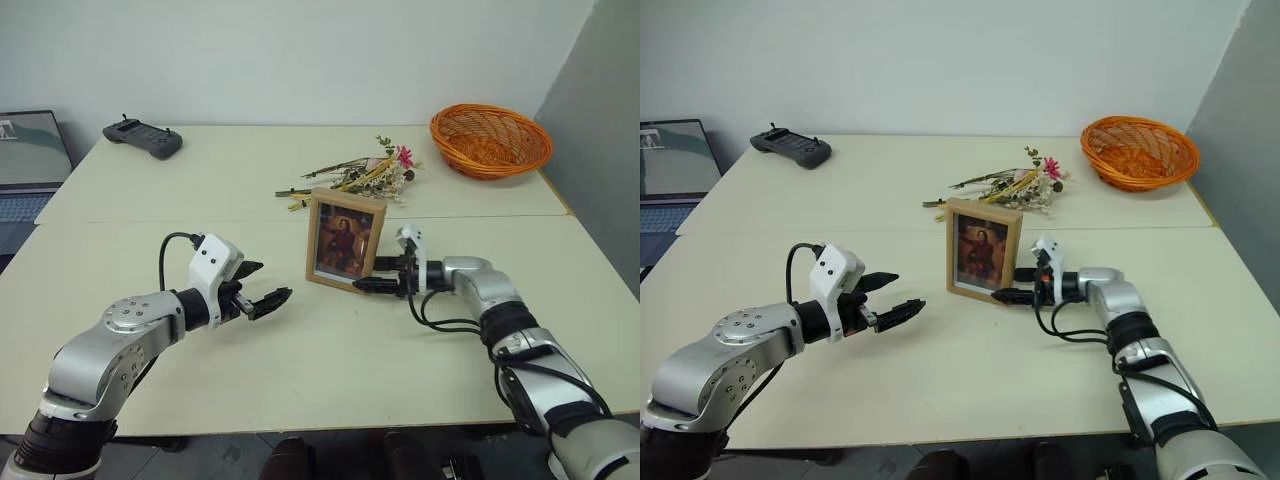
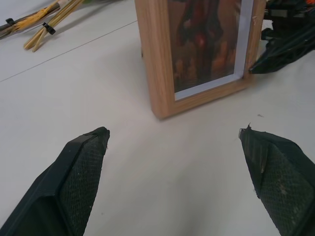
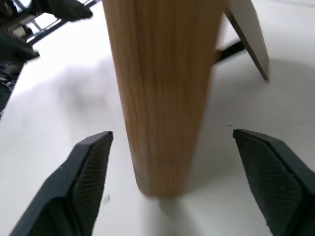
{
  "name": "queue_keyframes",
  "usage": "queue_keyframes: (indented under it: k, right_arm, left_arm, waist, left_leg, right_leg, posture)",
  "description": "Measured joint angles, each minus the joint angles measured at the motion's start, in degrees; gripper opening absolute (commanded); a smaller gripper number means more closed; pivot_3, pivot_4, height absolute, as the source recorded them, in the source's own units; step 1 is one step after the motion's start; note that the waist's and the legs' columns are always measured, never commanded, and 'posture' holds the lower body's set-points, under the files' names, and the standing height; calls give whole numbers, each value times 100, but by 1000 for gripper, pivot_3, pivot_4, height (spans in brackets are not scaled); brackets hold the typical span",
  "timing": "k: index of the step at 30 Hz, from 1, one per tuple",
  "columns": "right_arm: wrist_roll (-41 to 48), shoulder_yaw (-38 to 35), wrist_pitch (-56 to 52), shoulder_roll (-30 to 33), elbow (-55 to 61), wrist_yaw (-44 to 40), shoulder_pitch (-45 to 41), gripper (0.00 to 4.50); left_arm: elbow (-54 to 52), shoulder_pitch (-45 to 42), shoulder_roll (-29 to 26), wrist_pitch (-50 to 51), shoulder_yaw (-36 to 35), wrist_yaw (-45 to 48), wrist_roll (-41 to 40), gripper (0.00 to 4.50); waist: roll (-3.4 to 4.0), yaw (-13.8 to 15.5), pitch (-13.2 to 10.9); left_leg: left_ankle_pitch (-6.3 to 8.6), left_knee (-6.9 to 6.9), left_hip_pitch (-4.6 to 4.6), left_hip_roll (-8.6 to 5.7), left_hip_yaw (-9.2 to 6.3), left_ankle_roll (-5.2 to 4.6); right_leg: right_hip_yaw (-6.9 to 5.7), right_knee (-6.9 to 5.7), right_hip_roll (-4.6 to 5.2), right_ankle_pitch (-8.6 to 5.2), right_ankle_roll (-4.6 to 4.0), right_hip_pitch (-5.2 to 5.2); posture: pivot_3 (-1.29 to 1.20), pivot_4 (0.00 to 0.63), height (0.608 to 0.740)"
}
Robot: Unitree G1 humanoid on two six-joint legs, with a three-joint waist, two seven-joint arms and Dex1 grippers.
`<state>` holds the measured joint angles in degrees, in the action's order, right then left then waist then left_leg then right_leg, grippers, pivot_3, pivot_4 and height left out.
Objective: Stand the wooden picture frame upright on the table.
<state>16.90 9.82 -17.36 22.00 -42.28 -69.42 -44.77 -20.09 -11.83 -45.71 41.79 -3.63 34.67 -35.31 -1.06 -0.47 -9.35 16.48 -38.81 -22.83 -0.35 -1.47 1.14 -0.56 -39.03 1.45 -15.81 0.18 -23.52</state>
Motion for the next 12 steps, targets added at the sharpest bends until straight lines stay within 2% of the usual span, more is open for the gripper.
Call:
queue_keyframes:
  k: [5, 9, 12]
  right_arm:
    - [8, -288, -201, 1048, 1295, -141, 859, 4431]
    - [405, -632, -1070, 1407, 3052, 61, 1400, 4431]
    - [861, -842, -1809, 1454, 4380, 397, 1463, 4431]
  left_arm:
    - [542, -269, -6, -113, 15, 355, 197, 4500]
    - [975, -617, -30, -268, 68, 684, 393, 4500]
    - [1290, -850, -43, -316, 67, 944, 442, 4500]
  waist:
    - [0, 34, 0]
    - [2, -15, -1]
    - [1, -37, -1]
  left_leg:
    - [1, 0, 2, 0, 0, -2]
    - [1, 2, 8, 8, -5, -2]
    - [1, 2, 6, 8, -12, -3]
  right_leg:
    - [-2, -1, 0, 0, 0, 2]
    - [5, -6, -13, 0, 0, 0]
    - [-1, -4, -15, 0, 0, 1]
  posture:
    - [0, 150, 740]
    - [0, 150, 740]
    - [0, 150, 740]
